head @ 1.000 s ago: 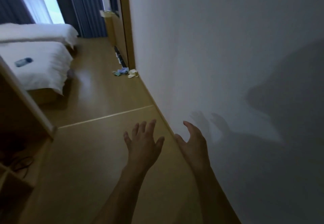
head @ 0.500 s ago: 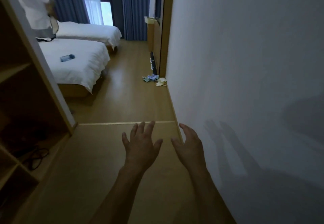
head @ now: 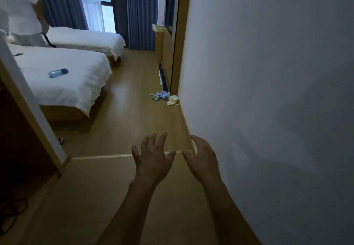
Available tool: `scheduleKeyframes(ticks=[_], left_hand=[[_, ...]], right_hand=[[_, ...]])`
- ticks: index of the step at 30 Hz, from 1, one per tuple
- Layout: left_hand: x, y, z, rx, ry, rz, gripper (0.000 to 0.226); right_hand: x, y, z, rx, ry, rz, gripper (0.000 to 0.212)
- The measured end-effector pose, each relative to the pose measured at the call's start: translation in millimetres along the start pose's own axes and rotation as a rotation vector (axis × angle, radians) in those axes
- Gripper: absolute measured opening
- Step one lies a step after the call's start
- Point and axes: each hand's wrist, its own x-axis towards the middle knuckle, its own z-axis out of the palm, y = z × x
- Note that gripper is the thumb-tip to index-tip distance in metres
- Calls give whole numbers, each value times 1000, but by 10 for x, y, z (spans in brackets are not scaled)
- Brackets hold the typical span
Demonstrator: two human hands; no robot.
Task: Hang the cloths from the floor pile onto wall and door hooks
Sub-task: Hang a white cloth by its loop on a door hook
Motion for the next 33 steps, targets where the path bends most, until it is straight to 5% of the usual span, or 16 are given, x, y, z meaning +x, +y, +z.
scheduleKeyframes(ticks=[18,33], left_hand=[[2520,-819,108,83,19,-31,66],[5292,-550,249,147,42,-149,63]], right_hand=[[2493,-582,1130,-7,-42,-57,59],[5517,-696,1497,48,-105,-213,61]])
